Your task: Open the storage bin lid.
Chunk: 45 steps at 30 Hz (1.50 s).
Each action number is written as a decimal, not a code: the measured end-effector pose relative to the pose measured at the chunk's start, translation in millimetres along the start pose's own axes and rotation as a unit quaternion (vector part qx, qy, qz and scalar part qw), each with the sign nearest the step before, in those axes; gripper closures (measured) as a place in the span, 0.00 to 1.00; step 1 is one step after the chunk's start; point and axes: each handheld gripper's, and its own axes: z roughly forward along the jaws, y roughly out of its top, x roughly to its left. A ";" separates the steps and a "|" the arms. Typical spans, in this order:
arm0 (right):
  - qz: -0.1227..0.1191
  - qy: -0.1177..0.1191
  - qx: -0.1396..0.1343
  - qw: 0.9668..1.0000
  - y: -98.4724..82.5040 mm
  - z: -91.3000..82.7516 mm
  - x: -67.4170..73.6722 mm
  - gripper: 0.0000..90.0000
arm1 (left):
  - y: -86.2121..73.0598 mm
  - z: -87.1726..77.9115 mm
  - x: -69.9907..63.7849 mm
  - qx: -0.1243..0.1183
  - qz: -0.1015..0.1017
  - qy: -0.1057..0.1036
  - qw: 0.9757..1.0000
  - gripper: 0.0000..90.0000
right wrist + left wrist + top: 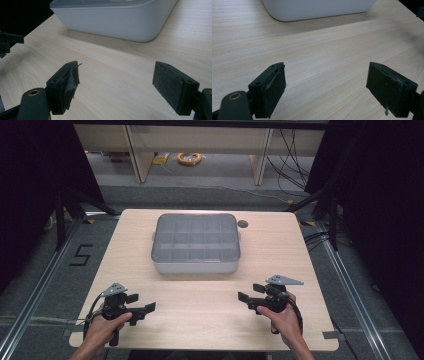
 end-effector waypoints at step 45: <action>0.030 -0.013 -0.032 0.999 81.1 41.0 -51.3 0.35 | 85.1 32.3 47.5 -0.034 -0.082 -0.006 0.996 0.20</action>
